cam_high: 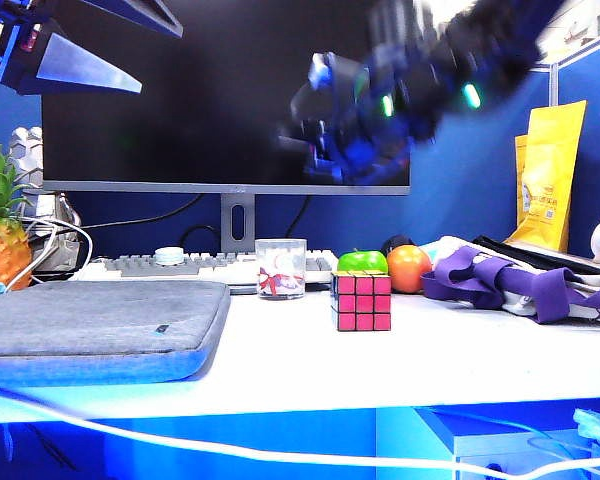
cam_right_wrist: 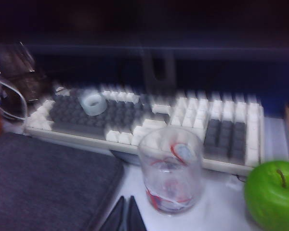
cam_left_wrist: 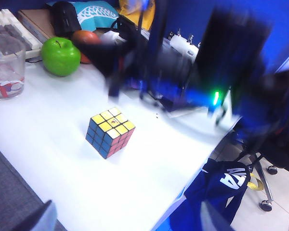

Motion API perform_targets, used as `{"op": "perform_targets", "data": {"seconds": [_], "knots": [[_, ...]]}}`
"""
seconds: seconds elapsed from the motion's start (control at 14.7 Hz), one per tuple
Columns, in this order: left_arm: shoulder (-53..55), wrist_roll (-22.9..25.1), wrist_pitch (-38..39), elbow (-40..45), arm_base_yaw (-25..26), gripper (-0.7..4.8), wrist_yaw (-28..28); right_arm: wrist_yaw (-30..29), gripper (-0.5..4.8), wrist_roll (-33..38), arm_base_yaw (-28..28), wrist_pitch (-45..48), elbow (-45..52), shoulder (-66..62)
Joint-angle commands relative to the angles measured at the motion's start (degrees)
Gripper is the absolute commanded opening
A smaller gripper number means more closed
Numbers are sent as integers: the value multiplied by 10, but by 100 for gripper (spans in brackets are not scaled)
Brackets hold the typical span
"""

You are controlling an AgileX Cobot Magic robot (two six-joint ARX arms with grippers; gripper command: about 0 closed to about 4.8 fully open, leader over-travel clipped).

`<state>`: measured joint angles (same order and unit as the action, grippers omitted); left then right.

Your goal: Rotate the Rubik's Cube so that its red face is facing towards you.

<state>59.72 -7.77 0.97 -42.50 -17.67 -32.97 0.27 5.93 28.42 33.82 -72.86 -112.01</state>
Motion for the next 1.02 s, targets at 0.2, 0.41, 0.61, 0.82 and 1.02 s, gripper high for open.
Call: {"op": "perform_targets", "data": {"seconds": [0.2, 0.41, 0.61, 0.82, 1.02], "knots": [[-31, 5, -3, 0, 0, 396, 10, -2, 0, -115, 2, -307, -31, 134], [-100, 11, 32, 0, 0, 395, 21, -4, 97, -115, 2, -470, -19, 285], [-144, 34, 112, 0, 0, 395, 37, -3, 95, -53, 4, -531, 82, 416], [-215, 76, 195, 0, 0, 394, 75, 49, 35, 28, 45, -520, 274, 579], [-285, 121, 269, 0, 0, 331, 131, 163, 8, 93, 149, -449, 420, 682]]}}
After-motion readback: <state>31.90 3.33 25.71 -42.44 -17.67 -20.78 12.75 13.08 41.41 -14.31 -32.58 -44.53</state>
